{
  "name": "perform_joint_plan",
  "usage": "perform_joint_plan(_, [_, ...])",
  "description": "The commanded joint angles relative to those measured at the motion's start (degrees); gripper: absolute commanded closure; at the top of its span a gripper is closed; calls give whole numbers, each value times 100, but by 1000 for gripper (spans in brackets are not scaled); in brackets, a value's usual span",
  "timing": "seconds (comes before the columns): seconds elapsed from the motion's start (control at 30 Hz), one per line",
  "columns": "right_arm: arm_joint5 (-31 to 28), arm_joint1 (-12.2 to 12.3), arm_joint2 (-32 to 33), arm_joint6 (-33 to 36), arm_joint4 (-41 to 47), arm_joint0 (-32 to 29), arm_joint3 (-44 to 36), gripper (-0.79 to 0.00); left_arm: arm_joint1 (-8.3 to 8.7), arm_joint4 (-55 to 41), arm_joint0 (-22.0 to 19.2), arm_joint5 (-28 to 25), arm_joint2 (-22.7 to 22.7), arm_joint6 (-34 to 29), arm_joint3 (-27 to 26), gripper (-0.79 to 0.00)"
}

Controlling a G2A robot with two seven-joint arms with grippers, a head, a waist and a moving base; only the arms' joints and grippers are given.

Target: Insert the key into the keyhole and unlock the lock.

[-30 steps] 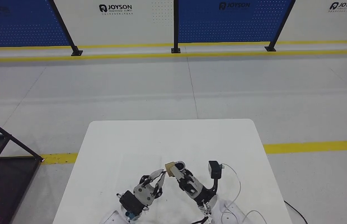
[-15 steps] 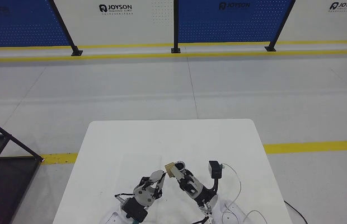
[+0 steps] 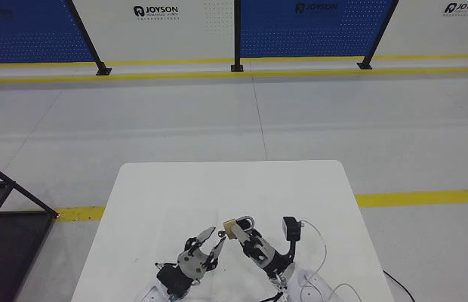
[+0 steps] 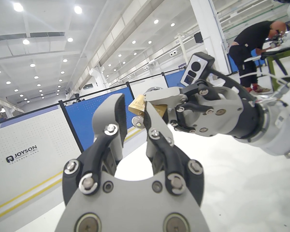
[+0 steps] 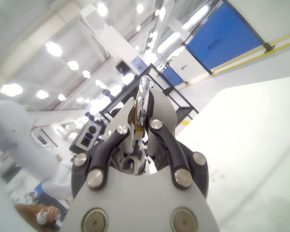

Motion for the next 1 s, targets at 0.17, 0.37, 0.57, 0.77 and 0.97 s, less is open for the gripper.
perform_joint_plan(0.17, [-23, 14, 32, 0, 24, -13, -5, 0, 63, -1069, 157, -1209, -172, 30, -109, -785])
perform_joint_plan(0.37, [213, 22, 93, 43, -193, 55, 82, 0, 170, -2195, 358, -2548, -588, -490, -271, -785])
perform_joint_plan(0.57, [1310, -58, -368, 1104, -501, 537, 474, 0, 370, -2905, 911, -3207, -1783, -1490, -616, -785])
perform_joint_plan(0.77, [2051, -269, -1201, 2343, -530, 1295, 1019, 0, 535, -3386, 1523, -3793, -2871, -2786, -660, -785])
perform_joint_plan(0.97, [2578, -546, -1922, 2932, -527, 1912, 1608, 0, 576, -3756, 1680, -4008, -3167, -3406, -607, -785])
